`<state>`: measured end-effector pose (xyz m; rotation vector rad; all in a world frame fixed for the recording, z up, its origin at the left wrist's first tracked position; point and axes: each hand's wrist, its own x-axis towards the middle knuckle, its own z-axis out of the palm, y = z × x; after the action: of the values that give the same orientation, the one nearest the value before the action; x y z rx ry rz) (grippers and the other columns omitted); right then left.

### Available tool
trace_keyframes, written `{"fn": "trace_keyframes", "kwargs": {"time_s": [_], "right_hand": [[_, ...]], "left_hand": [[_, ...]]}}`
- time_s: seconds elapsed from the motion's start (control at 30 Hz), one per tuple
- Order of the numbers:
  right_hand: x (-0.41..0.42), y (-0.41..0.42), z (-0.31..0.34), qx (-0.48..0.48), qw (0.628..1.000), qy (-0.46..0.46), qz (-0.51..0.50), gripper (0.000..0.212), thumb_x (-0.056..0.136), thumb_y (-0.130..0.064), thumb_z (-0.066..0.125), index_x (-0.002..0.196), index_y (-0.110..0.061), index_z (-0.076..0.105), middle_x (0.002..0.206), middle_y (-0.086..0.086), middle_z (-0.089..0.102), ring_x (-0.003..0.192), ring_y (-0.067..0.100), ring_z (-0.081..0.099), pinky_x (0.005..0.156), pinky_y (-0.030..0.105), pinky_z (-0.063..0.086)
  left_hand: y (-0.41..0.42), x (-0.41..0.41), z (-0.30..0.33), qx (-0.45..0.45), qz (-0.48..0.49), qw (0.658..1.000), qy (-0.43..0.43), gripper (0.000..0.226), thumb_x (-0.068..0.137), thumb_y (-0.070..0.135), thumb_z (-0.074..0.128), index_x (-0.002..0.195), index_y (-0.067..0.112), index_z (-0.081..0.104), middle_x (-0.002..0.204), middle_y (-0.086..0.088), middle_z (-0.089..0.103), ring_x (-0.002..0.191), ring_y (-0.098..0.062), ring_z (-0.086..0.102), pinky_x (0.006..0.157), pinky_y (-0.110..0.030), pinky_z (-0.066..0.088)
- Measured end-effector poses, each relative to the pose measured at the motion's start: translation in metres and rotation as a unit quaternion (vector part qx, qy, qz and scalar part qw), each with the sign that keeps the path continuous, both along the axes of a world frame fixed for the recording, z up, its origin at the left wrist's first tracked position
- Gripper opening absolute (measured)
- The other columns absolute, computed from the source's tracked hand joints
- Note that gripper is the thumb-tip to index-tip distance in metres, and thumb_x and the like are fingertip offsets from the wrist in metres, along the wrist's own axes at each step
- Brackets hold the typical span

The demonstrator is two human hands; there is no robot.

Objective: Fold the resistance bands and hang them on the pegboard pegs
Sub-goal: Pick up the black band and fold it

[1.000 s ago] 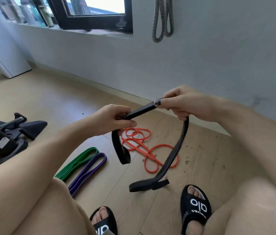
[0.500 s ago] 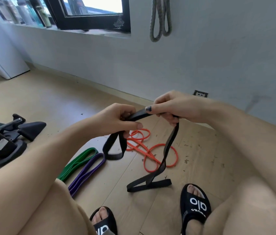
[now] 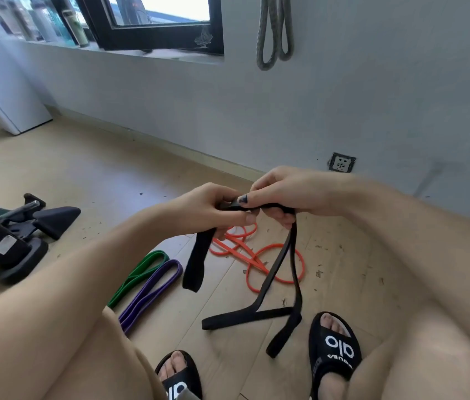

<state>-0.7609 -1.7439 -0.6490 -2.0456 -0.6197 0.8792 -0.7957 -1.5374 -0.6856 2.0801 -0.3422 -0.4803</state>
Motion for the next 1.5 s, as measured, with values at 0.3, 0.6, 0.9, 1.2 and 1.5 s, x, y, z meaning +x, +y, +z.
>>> {"fn": "trace_keyframes", "kwargs": {"time_s": [0.3,0.6,0.9,1.2,1.5], "right_hand": [[0.006,-0.020,0.007,0.076,0.992,0.029,-0.092,0.025,0.102,-0.022,0.057,0.080,-0.009,0.059,0.054,-0.003,0.031,0.048,0.014,0.024,0.050,0.028,0.026],[0.009,-0.026,0.010,0.131,0.980,0.048,-0.142,0.023,0.101,-0.025,0.057,0.083,-0.010,0.057,0.055,-0.004,0.027,0.047,0.012,0.023,0.046,0.024,0.027],[0.009,-0.033,0.014,0.176,0.964,0.056,-0.191,0.025,0.101,-0.029,0.058,0.081,-0.013,0.058,0.053,-0.007,0.027,0.045,0.012,0.022,0.049,0.026,0.025],[0.016,-0.041,0.008,0.154,0.956,0.038,-0.247,0.021,0.100,-0.027,0.058,0.086,-0.011,0.058,0.053,-0.007,0.028,0.043,0.011,0.025,0.046,0.024,0.028],[0.019,-0.040,0.002,0.105,0.955,0.017,-0.277,0.019,0.096,-0.026,0.062,0.087,-0.009,0.061,0.050,-0.007,0.029,0.042,0.011,0.026,0.046,0.025,0.028]], "left_hand": [[0.017,0.002,-0.008,-0.010,0.016,0.999,0.028,0.063,0.078,0.020,0.079,0.133,0.029,0.049,0.132,-0.003,0.062,0.120,-0.017,0.066,0.107,-0.043,0.052],[0.010,0.003,-0.010,0.078,0.029,0.995,-0.058,0.058,0.066,0.037,0.081,0.113,0.027,0.049,0.113,-0.007,0.055,0.105,-0.033,0.059,0.089,-0.052,0.056],[0.015,0.008,-0.027,0.075,0.005,0.997,-0.015,0.032,0.084,0.003,0.076,0.111,0.017,0.068,0.107,-0.002,0.076,0.105,-0.022,0.073,0.097,-0.040,0.057],[0.020,0.010,-0.019,0.076,0.103,0.991,-0.038,0.019,0.083,0.010,0.072,0.097,0.020,0.065,0.093,-0.002,0.072,0.094,-0.026,0.074,0.089,-0.045,0.061],[0.018,0.015,-0.017,0.087,0.198,0.974,-0.064,0.008,0.099,0.006,0.059,0.099,0.012,0.053,0.096,-0.015,0.066,0.077,-0.022,0.076,0.070,-0.032,0.064]]}}
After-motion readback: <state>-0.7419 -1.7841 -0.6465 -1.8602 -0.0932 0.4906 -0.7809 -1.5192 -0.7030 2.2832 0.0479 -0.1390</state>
